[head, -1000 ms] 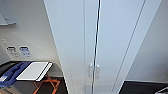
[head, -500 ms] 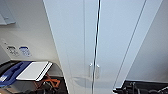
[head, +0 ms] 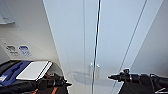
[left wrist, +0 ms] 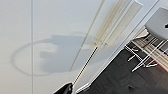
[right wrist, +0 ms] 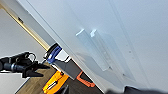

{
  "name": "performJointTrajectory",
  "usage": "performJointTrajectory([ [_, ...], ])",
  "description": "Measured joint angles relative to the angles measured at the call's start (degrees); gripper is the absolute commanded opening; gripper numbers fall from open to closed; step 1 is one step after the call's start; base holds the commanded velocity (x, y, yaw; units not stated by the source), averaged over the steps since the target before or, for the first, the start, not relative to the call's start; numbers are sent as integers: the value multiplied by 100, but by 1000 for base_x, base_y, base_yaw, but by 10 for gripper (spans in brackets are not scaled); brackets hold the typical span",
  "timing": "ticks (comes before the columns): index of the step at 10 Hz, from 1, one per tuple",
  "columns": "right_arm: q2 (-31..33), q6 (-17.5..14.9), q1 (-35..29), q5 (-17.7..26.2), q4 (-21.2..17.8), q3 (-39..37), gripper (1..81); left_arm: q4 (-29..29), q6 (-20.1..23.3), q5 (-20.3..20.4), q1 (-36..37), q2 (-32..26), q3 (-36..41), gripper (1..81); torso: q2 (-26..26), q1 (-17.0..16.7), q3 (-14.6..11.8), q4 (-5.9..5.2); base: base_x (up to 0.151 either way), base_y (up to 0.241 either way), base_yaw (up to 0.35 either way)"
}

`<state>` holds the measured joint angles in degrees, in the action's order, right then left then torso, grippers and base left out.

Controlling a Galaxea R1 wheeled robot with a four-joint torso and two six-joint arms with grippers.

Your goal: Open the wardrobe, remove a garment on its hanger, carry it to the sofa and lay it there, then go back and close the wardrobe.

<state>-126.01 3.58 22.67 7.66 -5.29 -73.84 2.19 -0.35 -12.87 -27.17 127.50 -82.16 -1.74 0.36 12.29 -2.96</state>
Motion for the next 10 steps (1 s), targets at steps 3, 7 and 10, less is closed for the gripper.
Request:
performJointTrajectory([
  [3,-455,105,-171,179,0,-455,811,1,-122,-68,80,607,-463,811,5,5,5,0,0,0,0],
  [7,-1073,148,-256,356,0,-1025,811,15,-282,-222,380,1200,-1073,811,9,11,9,0,0,0,0],
  [10,-1351,165,-355,573,0,-1370,811,15,-328,-433,585,1696,-1345,811,13,13,13,0,0,0,0],
])
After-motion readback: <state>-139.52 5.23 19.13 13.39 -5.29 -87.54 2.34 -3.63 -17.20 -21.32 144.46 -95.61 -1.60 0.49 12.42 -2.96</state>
